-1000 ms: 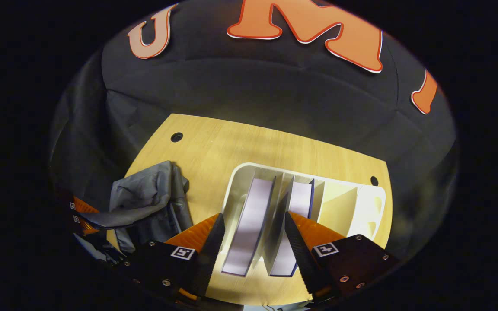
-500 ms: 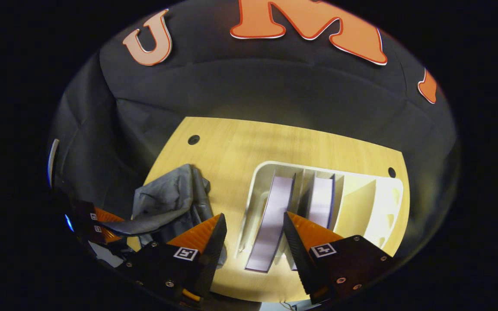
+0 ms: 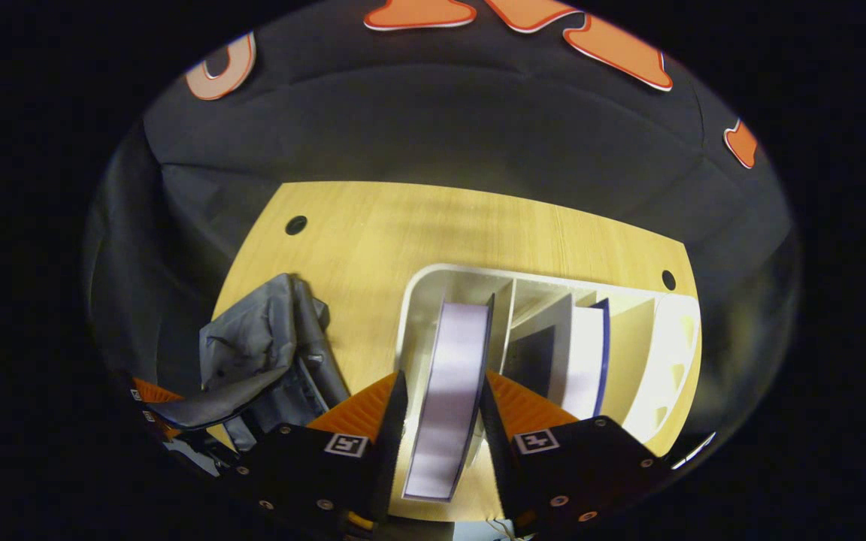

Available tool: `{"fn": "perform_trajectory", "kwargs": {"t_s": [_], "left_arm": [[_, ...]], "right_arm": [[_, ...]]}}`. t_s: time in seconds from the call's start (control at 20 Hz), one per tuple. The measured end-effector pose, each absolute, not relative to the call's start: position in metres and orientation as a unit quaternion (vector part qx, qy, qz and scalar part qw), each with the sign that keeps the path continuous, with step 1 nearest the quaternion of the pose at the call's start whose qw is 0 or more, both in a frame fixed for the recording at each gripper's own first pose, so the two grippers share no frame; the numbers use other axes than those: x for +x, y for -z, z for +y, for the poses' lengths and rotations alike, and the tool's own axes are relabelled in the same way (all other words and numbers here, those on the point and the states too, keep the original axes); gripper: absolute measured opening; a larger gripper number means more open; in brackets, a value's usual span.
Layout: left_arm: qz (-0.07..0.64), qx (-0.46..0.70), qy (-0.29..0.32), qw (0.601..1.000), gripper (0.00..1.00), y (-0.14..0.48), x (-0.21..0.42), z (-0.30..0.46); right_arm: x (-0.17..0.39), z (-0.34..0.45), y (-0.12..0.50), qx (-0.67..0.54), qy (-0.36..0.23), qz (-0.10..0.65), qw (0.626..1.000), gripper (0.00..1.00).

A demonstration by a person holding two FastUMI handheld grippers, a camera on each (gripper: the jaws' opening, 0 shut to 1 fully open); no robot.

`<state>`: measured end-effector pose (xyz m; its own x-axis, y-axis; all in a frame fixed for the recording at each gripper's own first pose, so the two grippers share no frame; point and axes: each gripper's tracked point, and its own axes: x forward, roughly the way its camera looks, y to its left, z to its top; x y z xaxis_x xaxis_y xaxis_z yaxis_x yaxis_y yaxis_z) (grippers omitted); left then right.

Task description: Open the schoolbag, grab two books from the bookshelf and put them into the schoolbag.

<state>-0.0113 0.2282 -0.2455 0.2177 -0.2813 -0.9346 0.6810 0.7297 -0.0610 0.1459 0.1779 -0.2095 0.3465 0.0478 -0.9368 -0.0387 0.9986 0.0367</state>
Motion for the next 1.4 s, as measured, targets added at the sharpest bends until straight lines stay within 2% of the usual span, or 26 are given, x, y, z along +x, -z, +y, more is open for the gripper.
{"fn": "perform_trajectory", "kwargs": {"t_s": [0.05, 0.25, 0.35, 0.75, 0.95, 1.4], "left_arm": [[0.539, 0.186, 0.316, 0.758, 0.07, 0.245, -0.012, 0.229], [0.541, 0.18, 0.315, 0.759, 0.07, 0.245, -0.016, 0.228], [0.542, 0.176, 0.315, 0.759, 0.06, 0.245, -0.015, 0.226], [0.541, 0.127, 0.297, 0.776, 0.06, 0.237, -0.006, 0.218], [0.547, 0.12, 0.3, 0.772, 0.05, 0.24, -0.009, 0.211], [0.549, 0.104, 0.291, 0.777, 0.05, 0.241, -0.008, 0.204]], "right_arm": [[0.145, 0.176, 0.212, 0.003, -0.021, 0.578, 0.816, 0.47], [0.142, 0.173, 0.205, 0.036, -0.02, 0.584, 0.811, 0.36], [0.14, 0.161, 0.194, 0.039, -0.022, 0.576, 0.816, 0.34], [0.111, 0.13, 0.124, 0.121, -0.037, 0.515, 0.848, 0.32], [0.086, 0.122, 0.093, 0.144, -0.055, 0.486, 0.86, 0.32], [0.022, 0.132, 0.084, 0.245, -0.077, 0.463, 0.848, 0.32]]}}
